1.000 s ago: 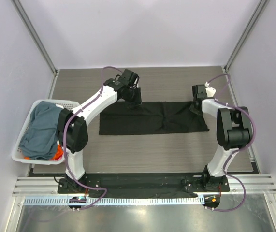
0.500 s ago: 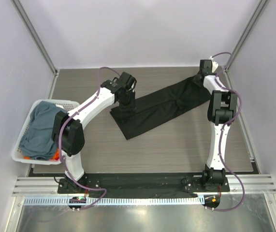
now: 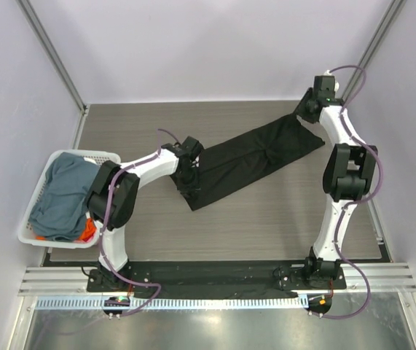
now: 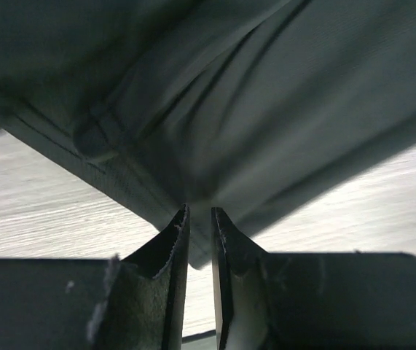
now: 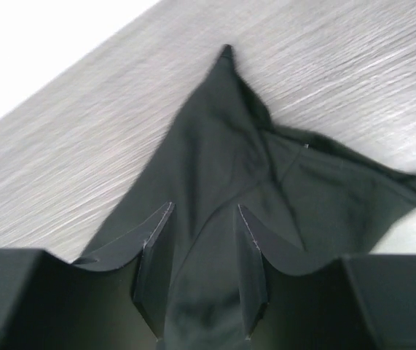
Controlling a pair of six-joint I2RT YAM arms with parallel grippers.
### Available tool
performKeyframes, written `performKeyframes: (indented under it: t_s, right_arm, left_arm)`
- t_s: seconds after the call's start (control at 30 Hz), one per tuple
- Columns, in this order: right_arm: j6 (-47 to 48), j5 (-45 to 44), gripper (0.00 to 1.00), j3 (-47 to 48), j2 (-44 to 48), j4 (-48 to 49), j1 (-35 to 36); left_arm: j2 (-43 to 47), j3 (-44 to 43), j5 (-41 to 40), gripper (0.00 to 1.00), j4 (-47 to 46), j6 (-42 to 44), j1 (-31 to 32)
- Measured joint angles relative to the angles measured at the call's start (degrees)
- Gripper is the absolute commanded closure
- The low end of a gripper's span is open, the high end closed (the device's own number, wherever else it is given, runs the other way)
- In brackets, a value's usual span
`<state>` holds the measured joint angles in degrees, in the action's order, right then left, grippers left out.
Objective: Fold and stack the t-shirts
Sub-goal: Fold the tshirt
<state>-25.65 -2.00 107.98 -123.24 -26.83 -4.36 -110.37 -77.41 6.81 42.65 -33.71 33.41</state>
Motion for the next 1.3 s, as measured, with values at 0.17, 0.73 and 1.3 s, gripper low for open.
performKeyframes:
  t_s: [0.17, 0.73, 1.3]
  right_arm:
    - [-0.3, 0.7, 0.55, -6.8, 10.4, -0.1, 0.0]
    - [0.1, 3.5, 0.51, -30.5, 22.8, 1.6, -2.3]
    - [0.5, 7.5, 0.62, -17.4, 0.6, 8.6, -8.0]
  left_arm:
    - [2.3, 6.1, 0.4, 0.82, -4.1, -2.4, 2.1]
    - [12.6, 18.9, -2.1, 0.76, -13.6, -20.2, 28.4]
    - [16.8, 4.2, -2.3, 0.73, -5.1, -12.3, 23.0]
